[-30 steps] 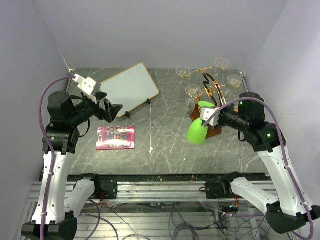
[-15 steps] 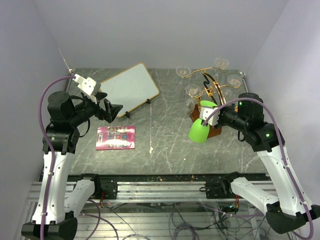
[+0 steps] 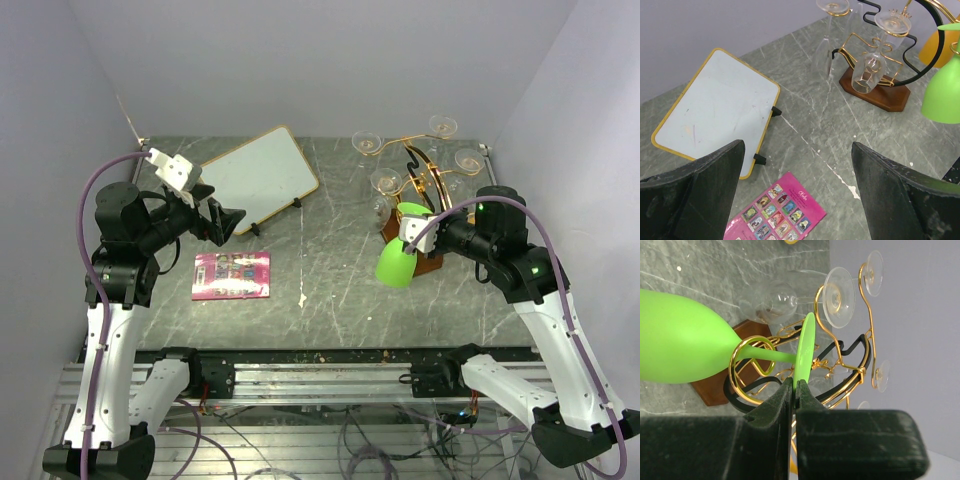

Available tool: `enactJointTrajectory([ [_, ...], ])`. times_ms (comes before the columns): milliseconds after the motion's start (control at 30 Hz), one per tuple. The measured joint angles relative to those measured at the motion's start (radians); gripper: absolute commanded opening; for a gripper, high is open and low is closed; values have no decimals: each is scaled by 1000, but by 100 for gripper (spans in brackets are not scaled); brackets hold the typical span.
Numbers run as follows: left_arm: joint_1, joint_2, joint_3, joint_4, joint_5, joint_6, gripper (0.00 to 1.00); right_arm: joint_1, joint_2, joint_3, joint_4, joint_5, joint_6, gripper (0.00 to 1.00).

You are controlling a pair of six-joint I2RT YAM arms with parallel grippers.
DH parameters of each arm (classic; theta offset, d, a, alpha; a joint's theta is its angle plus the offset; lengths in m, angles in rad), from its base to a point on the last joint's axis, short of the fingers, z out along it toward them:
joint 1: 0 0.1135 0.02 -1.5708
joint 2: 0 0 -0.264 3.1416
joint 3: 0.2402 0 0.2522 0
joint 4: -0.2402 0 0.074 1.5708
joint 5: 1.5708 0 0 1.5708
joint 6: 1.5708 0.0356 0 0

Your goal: Place the wine glass upside down on the wine glass rack

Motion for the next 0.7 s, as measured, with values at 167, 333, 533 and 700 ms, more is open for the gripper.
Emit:
enactJointTrajectory([
  [167,0,0,-1,0,0,1,98,0,0,0,0,-4,0,0],
  [333,0,-1,-8,0,1,2,98,0,0,0,0,-4,0,0],
  [533,0,-2,-11,0,4,8,98,0,-1,-3,0,-4,0,0],
  [700,0,-6,-11,-1,4,19,98,0,-4,-11,0,-2,-4,0],
])
